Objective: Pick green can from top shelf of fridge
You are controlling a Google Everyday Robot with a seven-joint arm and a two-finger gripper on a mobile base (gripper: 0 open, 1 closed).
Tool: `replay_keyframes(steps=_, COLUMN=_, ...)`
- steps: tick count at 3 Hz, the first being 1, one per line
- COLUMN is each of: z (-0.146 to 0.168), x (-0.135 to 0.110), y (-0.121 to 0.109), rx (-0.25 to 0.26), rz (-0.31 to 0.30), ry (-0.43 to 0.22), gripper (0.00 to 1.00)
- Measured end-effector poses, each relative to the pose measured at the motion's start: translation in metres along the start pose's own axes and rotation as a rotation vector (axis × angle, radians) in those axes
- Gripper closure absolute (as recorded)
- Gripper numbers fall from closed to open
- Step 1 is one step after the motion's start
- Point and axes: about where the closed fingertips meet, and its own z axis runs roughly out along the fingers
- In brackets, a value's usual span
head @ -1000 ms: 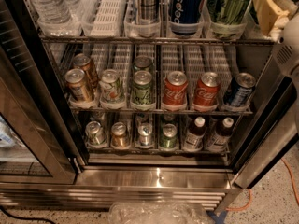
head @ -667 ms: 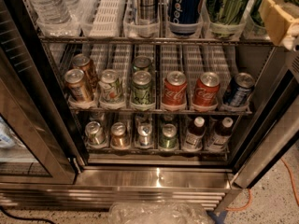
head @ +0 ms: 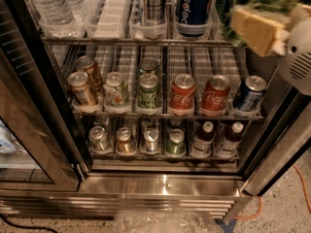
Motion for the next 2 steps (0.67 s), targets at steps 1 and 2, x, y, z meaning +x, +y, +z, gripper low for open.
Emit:
replay_keyframes(steps=1, z=0.014, x=0.004, y=0.072, rx=-0.181, rz=-0.069, ry=0.125, gripper=1.0)
replay_keyframes(steps=2, z=0.013, x=0.016, y=0.083, rx=-0.248, rz=-0.084, ry=0.188, gripper=1.0)
